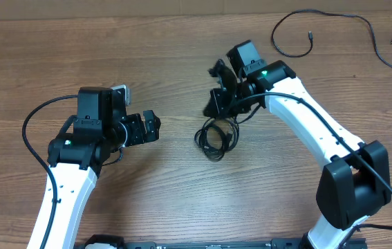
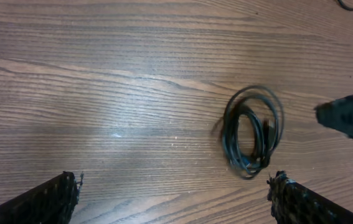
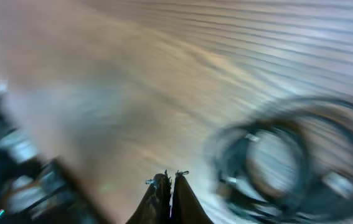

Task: Untangle cables
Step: 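Lift the grasped strand slightly up and left with the right gripper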

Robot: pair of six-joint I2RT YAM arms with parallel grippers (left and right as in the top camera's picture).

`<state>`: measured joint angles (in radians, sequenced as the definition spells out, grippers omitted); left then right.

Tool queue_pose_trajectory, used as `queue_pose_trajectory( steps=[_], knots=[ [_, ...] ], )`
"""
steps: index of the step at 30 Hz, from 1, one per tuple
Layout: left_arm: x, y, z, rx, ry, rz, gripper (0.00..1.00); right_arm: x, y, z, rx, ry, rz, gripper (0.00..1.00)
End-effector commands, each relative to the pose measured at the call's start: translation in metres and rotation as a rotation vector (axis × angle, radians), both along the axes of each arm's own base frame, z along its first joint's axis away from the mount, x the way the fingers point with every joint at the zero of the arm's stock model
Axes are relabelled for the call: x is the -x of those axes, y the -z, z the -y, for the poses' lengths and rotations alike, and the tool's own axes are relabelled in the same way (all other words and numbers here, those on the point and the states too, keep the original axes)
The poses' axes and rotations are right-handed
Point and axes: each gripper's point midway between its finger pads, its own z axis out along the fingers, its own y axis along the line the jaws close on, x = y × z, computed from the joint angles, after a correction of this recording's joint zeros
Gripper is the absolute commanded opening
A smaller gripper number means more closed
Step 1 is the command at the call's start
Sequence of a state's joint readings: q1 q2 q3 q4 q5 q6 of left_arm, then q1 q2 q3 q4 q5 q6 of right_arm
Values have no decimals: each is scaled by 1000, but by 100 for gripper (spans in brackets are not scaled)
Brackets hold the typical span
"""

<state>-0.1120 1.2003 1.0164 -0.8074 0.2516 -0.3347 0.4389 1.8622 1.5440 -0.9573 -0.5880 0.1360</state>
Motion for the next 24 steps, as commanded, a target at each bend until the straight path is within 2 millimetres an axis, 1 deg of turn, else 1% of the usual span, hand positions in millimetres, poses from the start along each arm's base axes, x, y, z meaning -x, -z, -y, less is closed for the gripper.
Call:
queue_pose_trajectory(
  steps=[1, 2, 4, 6, 8, 10, 11, 14, 16, 17, 19, 21, 23, 24],
  knots=[
    [-3, -7, 5, 15, 12, 15, 100, 4, -30, -21, -159, -103, 30, 4],
    [-3, -6, 5, 15, 13, 15, 100, 1, -26, -18, -130, -91, 42, 4],
    [-3, -6, 5, 14, 12, 14, 100, -7, -13, -4, -19, -41, 67, 4],
    [-3, -6, 4, 13, 11, 13, 99, -17, 6, 24, 162, 61, 76, 5],
    [-2, -6, 4, 12, 11, 12, 100, -24, 20, 55, 341, 181, 74, 18],
    [-3, -6, 4, 13, 11, 14, 100, -23, 28, 78, 465, 249, 67, 31],
    [-3, -6, 4, 13, 11, 15, 100, -19, 31, 85, 498, 253, 56, 41],
    [-3, -6, 4, 12, 11, 14, 100, -6, 42, 95, 550, 242, 10, 63],
    [-3, -6, 4, 13, 11, 14, 100, 1, 52, 98, 567, 237, -11, 74],
    [-3, -6, 4, 12, 11, 14, 99, 2, 58, 101, 579, 246, -16, 84],
    [-3, -6, 4, 12, 11, 14, 100, 3, 72, 112, 626, 308, -21, 86],
    [-3, -6, 4, 12, 11, 14, 100, 4, 84, 117, 645, 352, -21, 86],
    [-3, -6, 4, 12, 11, 15, 100, 4, 96, 116, 633, 356, -13, 81],
    [-3, -6, 4, 12, 11, 15, 100, 4, 100, 115, 625, 358, -9, 73]
  ],
)
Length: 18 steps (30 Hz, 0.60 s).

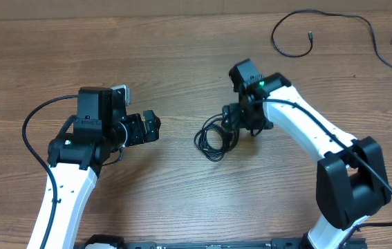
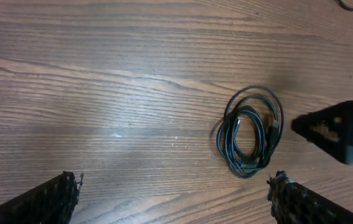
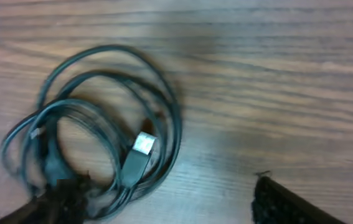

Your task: Untangle cables

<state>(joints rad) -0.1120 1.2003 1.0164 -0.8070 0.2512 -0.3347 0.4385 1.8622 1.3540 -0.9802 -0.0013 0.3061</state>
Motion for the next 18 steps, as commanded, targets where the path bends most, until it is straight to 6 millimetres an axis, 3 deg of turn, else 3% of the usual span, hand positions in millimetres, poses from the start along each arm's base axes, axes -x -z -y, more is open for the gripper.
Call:
queue_pose_trajectory(
  steps=[1, 3, 12, 18],
  knots=[
    [-3, -6, 4, 13, 11, 15, 100, 0, 15, 9, 31, 53, 16, 66],
    [-3, -6, 4, 13, 11, 15, 100, 2, 24, 6, 11, 51, 21, 54],
    [-3, -6, 4, 14, 11, 14, 100, 2, 40, 5, -12, 69, 45, 26],
    [-2, -6, 4, 14, 11, 11, 100, -1, 40, 4, -22, 91, 54, 20]
  ],
)
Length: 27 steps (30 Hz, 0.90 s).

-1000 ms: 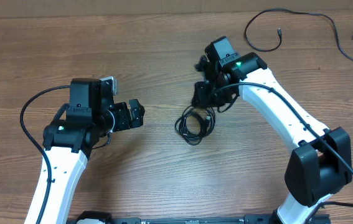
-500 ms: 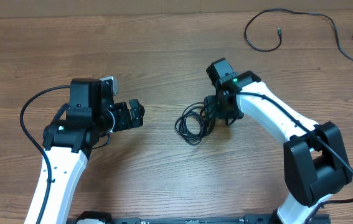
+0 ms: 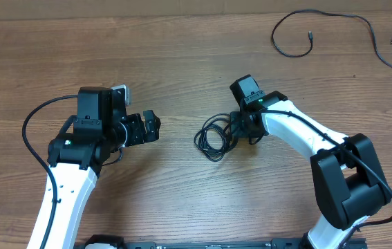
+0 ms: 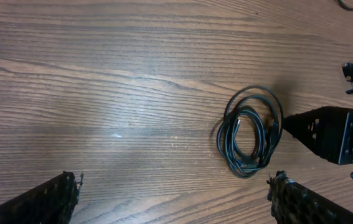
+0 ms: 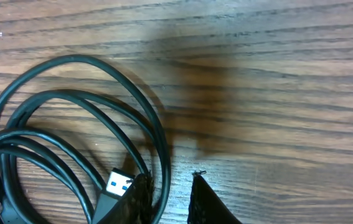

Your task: Untangle cables

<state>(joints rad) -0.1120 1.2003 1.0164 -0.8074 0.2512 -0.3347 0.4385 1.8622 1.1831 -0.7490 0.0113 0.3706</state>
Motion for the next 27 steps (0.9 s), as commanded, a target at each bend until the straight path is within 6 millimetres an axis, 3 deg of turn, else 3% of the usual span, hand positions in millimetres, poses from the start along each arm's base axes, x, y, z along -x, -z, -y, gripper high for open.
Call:
queue_pose_trajectory(
  steps=[1, 13, 17, 20, 27],
  knots=[
    [-2, -6, 4, 14, 11, 10, 99, 0, 2, 1, -1, 28, -1, 20],
    [-2, -6, 4, 13, 11, 10, 100, 2, 16, 1, -17, 26, 12, 20],
    [-2, -6, 4, 13, 11, 11, 100, -1, 16, -1, -26, 28, 28, 15],
    [-3, -6, 4, 13, 11, 13, 100, -3, 15, -2, -33, 46, 34, 4],
    [-3, -6, 4, 13, 11, 12, 100, -7, 10, -8, -62, 43, 38, 4]
  ],
)
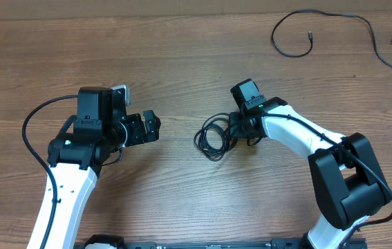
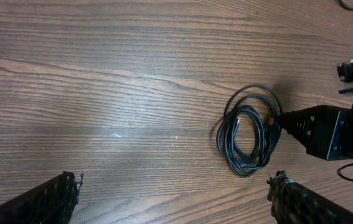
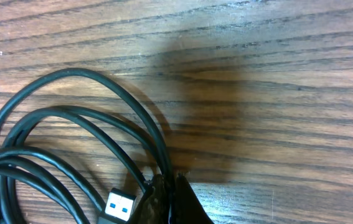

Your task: Untangle cables

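Observation:
A black cable coil (image 1: pixel 213 140) lies tangled at the table's middle; the left wrist view shows the coil (image 2: pixel 251 132) too. Low on the wood at its right edge, my right gripper (image 1: pixel 236 132) is shut, pinching the outer cable loop (image 3: pixel 140 112) between its fingertips (image 3: pixel 169 180). A silver USB plug with a blue insert (image 3: pixel 119 202) lies just left of the fingers. My left gripper (image 1: pixel 151 126) hovers well left of the coil, wide open and holding nothing (image 2: pixel 173 182).
A loose black cable (image 1: pixel 298 33) curls at the back right of the wooden table (image 1: pixel 182 62), and another cable end lies by the right edge. Both are apart from the coil.
My right gripper's fingers stood slightly apart around the coil's outer loop; now they are shut on that loop. The coil and left arm have not moved.
My right gripper was shut above the coil's far side, its view blurred. Then it was open lower beside the coil's right edge. After that its fingers straddled the outer loop, and now they pinch it. The left gripper stayed open throughout.

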Robot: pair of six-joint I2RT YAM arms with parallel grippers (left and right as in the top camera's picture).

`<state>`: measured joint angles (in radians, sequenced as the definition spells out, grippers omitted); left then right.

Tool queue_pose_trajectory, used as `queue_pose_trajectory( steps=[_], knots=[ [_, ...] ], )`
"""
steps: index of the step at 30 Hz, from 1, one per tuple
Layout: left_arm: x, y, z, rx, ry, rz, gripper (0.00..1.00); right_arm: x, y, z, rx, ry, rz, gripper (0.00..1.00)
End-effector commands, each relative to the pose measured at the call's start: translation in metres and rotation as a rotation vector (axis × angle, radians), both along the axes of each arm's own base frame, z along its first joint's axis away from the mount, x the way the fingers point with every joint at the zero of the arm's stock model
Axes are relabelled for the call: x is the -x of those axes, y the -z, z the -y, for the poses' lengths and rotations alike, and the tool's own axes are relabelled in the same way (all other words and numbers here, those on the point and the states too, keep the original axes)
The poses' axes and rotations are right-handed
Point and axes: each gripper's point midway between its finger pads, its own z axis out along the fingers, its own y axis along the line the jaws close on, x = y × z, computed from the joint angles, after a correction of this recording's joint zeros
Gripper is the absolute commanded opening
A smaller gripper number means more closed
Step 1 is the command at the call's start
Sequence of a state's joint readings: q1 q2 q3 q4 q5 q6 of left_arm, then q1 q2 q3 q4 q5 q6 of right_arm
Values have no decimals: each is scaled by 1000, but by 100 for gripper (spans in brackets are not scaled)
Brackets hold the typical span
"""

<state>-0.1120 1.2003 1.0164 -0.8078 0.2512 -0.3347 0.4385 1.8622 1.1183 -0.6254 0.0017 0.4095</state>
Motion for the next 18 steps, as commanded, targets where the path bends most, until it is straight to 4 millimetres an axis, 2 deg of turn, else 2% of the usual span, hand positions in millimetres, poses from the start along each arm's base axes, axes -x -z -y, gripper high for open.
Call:
queue_pose_trajectory(
  steps=[1, 4, 7, 11, 13, 16, 18],
  knots=[
    [-3, -6, 4, 14, 10, 13, 100, -2, -5, -8, -41, 1, -13, 4],
    [-3, -7, 6, 22, 17, 16, 100, -9, -25, -26, -121, -22, -17, 4],
    [-4, -11, 14, 60, 43, 27, 100, -18, -55, -44, -205, -55, 0, 4],
    [-6, -16, 21, 96, 68, 48, 100, -24, -110, -76, -358, -212, 59, 4],
    [-7, -17, 21, 97, 68, 52, 100, -26, -137, -83, -397, -234, 93, 4],
    [-7, -17, 21, 97, 68, 52, 100, -24, -164, -87, -439, -258, 125, 4],
    [-7, -17, 21, 95, 70, 54, 100, -13, -183, -98, -515, -349, 147, 4]
  ],
)
